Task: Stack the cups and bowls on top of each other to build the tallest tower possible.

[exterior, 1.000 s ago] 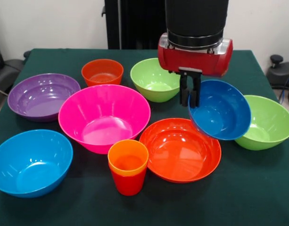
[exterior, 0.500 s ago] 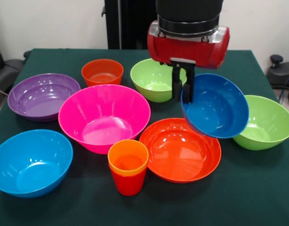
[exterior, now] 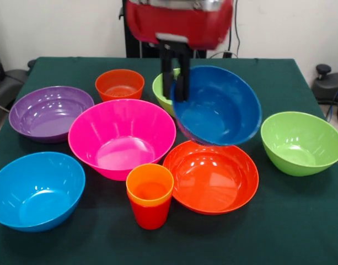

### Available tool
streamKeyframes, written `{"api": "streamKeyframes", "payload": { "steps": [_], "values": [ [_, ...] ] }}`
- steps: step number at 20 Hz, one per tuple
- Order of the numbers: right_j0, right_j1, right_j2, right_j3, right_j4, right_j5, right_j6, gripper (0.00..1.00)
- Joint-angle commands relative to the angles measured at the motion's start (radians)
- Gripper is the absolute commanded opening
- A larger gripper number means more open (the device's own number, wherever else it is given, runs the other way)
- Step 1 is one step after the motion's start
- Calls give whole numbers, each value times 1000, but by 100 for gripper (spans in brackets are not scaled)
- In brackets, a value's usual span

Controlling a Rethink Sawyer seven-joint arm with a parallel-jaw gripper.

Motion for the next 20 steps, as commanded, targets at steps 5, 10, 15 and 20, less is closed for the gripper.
{"api": "streamKeyframes", "payload": {
  "steps": [5, 10, 15, 20],
  "values": [
    [-85, -79, 27, 135, -158, -159, -343, 0],
    [-118, -89, 29, 224, -202, -298, -283, 0],
    [-142, -100, 33, 295, -229, -389, -234, 0],
    [-149, -108, 34, 344, -239, -443, -188, 0]
  ]
}}
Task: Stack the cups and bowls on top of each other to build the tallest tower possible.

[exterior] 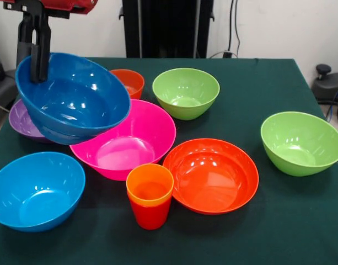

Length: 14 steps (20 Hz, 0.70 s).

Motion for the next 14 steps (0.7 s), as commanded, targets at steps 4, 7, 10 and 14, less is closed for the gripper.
{"api": "streamKeyframes", "payload": {
  "steps": [4, 7, 10, 14],
  "values": [
    [3, 15, 36, 205, -95, -83, -162, 0],
    [7, 14, 31, 221, -98, -103, -138, 0],
    [8, 15, 28, 234, -99, -120, -123, 0],
    [18, 25, 16, 255, -114, -162, -93, 0]
  ]
}}
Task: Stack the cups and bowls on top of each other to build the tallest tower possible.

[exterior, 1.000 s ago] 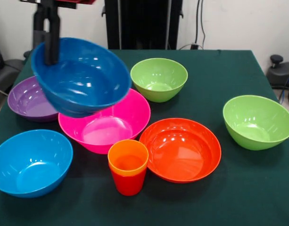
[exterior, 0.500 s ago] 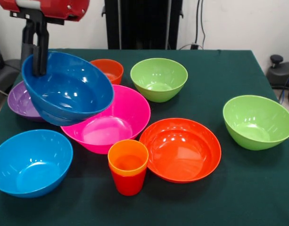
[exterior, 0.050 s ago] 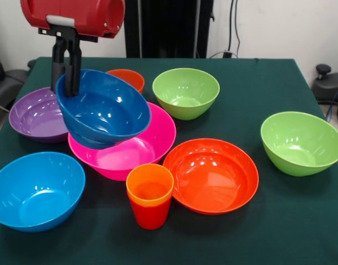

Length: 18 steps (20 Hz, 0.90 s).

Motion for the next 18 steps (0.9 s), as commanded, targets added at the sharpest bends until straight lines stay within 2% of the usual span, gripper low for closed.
{"api": "streamKeyframes", "payload": {
  "steps": [1, 18],
  "values": [
    [25, 36, 14, 131, -90, -83, -87, 0],
    [63, 101, -8, 109, -88, -165, -24, 0]
  ]
}}
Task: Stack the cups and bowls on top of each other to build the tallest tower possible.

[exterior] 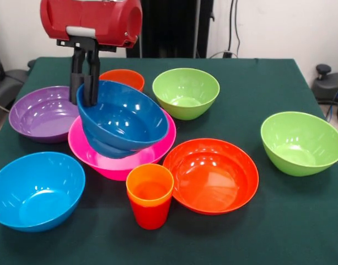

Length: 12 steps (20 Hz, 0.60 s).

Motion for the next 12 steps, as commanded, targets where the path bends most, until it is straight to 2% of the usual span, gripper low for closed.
{"api": "streamKeyframes", "payload": {
  "steps": [1, 12],
  "values": [
    [50, 97, -7, 78, -77, -63, -19, 0],
    [74, 121, -39, 93, -60, -119, 17, 0]
  ]
}}
